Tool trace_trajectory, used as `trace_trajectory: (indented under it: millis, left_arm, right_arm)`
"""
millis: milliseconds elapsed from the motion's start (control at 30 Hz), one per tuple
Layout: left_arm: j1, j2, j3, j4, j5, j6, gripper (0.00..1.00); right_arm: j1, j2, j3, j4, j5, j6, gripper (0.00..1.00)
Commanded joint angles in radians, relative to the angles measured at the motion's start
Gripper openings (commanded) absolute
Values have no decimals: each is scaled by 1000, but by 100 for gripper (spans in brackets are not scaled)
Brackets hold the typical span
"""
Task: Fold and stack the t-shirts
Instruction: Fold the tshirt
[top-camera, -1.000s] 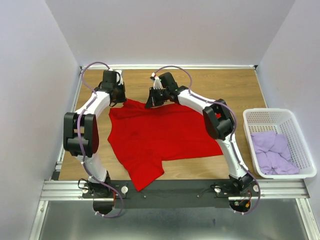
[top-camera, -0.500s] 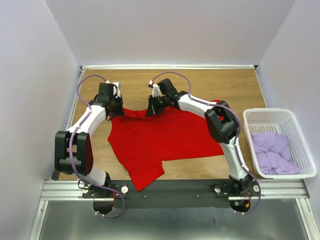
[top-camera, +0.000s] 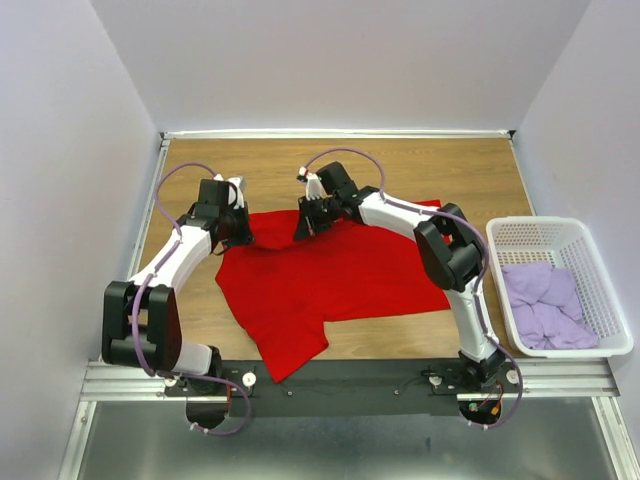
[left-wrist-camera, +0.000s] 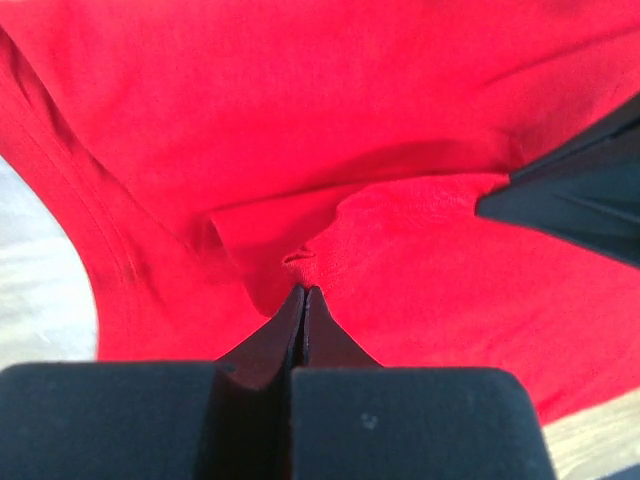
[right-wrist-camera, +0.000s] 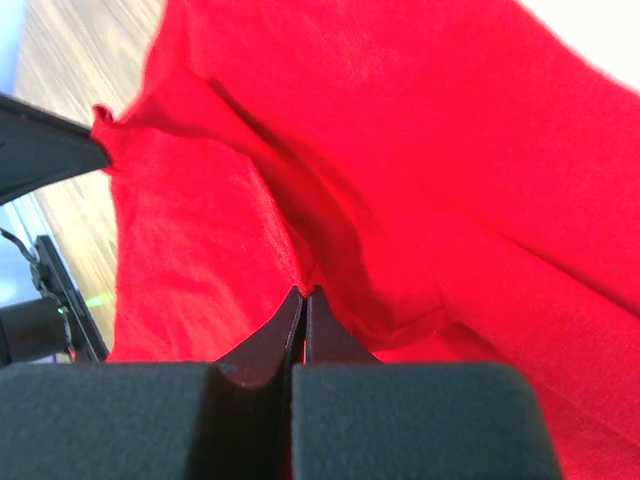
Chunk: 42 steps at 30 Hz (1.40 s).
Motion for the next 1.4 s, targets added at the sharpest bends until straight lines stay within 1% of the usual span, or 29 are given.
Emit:
trace_trajectory:
  millis: [0, 200, 333, 433, 467, 567, 633, 767, 967, 1000, 1100, 1233, 1267, 1367]
  left_arm:
    - [-7, -42, -65, -52, 58, -19, 0]
    - [-12, -46, -118, -66, 81, -26, 0]
    - [-13, -75, -123, -87, 90, -32, 0]
    - [-15, -83, -115, -121, 98, -31, 0]
    - [-16, -85, -114, -126, 103, -31, 0]
    - [-27, -97, -114, -140, 121, -36, 0]
    - [-35, -111, -123, -153, 130, -36, 1]
    - [-53, -141, -166, -183, 175, -43, 7]
    - [-73, -215, -215, -207, 241, -65, 13]
    - [-73, -224, -227, -212, 239, -66, 18]
    - [-73, -253, -241, -230, 213, -63, 25]
    - [-73, -258, -203, -223, 173, -92, 32]
    - [-73, -260, -194, -215, 167, -101, 33]
    - [-61, -247, -137, -180, 85, -121, 36]
  right_arm:
    - [10, -33, -39, -21, -18, -20, 6]
    - [11, -43, -94, -21, -24, -22, 8]
    - [11, -61, -126, -21, -18, -31, 9]
    - [11, -72, -138, -19, -9, -43, 19]
    - [11, -72, -138, -21, -10, -45, 26]
    - [10, -79, -144, -24, -14, -51, 36]
    - [11, -90, -149, -27, -15, -52, 39]
    - [11, -130, -172, -36, -18, -65, 44]
    - [10, -173, -212, -76, -38, -108, 47]
    - [10, -184, -218, -82, -41, -112, 47]
    - [11, -204, -235, -99, -38, -128, 51]
    - [10, -220, -201, -129, -23, -144, 56]
    - [11, -217, -197, -131, -17, -146, 56]
    - [16, -207, -172, -142, -3, -154, 56]
